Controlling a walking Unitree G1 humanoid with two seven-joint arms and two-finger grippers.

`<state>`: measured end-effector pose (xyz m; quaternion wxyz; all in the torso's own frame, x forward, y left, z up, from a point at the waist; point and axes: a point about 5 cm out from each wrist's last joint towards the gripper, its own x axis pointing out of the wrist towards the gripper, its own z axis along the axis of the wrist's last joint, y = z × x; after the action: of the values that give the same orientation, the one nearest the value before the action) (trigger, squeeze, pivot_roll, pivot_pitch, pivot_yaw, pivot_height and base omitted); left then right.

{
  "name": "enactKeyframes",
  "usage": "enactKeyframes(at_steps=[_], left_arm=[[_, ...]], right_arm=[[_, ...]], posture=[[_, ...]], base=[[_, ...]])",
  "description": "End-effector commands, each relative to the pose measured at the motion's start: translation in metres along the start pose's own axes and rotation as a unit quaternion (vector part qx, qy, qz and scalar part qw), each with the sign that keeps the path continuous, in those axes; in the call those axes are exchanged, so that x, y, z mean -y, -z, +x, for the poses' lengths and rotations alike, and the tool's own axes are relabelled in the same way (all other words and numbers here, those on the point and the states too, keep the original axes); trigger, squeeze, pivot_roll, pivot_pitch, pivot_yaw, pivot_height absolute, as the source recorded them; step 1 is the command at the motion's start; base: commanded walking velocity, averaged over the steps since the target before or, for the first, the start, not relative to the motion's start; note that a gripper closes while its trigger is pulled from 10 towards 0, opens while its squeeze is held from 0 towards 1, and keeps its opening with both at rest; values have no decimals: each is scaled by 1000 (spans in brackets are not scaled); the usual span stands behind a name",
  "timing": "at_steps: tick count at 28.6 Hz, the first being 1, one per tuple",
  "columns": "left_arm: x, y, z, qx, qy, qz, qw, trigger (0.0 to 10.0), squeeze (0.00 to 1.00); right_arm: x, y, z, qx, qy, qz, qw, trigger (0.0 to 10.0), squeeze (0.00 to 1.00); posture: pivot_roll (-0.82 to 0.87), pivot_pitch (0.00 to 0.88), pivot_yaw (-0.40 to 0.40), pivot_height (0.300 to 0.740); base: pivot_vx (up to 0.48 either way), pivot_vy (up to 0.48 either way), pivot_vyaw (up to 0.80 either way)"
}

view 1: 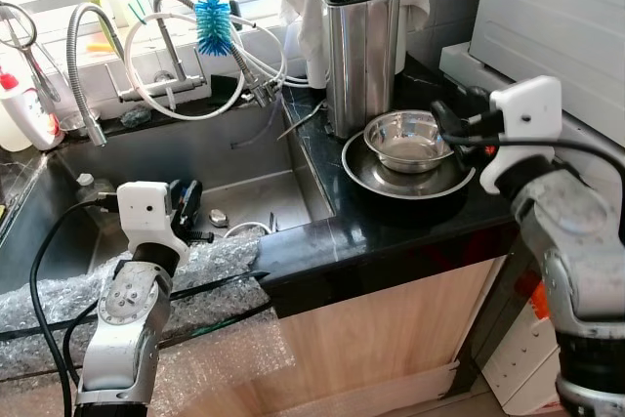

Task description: Kitchen organization

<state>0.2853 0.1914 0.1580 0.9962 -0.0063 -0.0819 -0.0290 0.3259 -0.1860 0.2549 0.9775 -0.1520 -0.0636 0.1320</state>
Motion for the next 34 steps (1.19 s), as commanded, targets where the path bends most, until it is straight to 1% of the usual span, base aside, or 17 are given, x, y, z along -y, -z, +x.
enactKeyframes(at_steps=[1,2,3,4,6,7,8,11,12,16,18,19,25,31,33,34], left_arm=[[3,1,3,-6,1,5,1000,10000,0],[3,1,3,-6,1,5,1000,10000,0],[4,1,3,-6,2,3,1000,10000,0],[5,2,3,-7,3,3,1000,10000,0],[6,2,3,-8,3,3,1000,10000,0],[6,3,4,-8,3,2,1000,10000,0],[6,3,3,-9,2,0,1000,10000,0],[7,4,3,-11,2,-1,1000,10000,0],[7,4,3,-11,2,-1,1000,10000,0],[7,4,4,-12,2,-5,1000,10000,0],[8,4,4,-11,2,-6,1000,10000,0],[9,3,5,-10,3,-7,1000,10000,0],[9,0,7,-4,1,-7,1000,10000,0],[7,-2,9,-2,-2,-9,1000,10000,0],[7,-2,9,-2,-1,-9,1000,10000,0],[8,-3,9,-2,0,-9,1000,10000,0]], right_arm=[[-8,5,12,-22,-13,13,1000,10000,0],[-8,5,12,-22,-13,13,1000,10000,0],[-13,10,20,-37,-20,22,999,10000,0],[-15,14,24,-50,-21,16,998,10000,0],[-16,17,27,-62,-19,7,998,10000,0],[-17,19,31,-67,-21,9,997,10000,0],[-19,25,40,-85,-19,11,996,10000,0],[-19,31,51,-112,-9,9,994,10000,0],[-19,31,51,-112,-9,9,994,10000,0],[-25,35,64,-134,-7,8,991,10000,0],[-27,35,67,-136,-10,10,991,10000,0],[-30,35,70,-137,-17,23,990,10000,0],[-37,37,77,-142,-39,36,989,10000,0],[-47,38,81,-150,-61,97,982,10000,0],[-48,37,82,-149,-64,103,981,10000,0],[-50,36,82,-150,-66,121,979,10000,0]], posture=[[-133,0,142,740],[-133,0,142,740],[-133,0,142,740],[-127,0,140,740],[-127,0,140,740],[-123,0,138,740],[-120,0,137,740],[-116,0,135,740],[-116,0,135,740],[-117,0,136,740],[-116,0,134,740],[-116,0,134,740],[-105,0,126,740],[-103,0,124,740],[-103,0,124,740],[-103,0,124,740]], base=[[0,0,0],[0,0,0],[0,0,0],[0,0,0],[0,0,0],[0,0,0],[0,0,0],[0,0,0],[0,0,0],[0,0,0],[0,0,0],[0,0,0],[0,0,0],[0,0,0],[0,0,0],[0,0,0]])
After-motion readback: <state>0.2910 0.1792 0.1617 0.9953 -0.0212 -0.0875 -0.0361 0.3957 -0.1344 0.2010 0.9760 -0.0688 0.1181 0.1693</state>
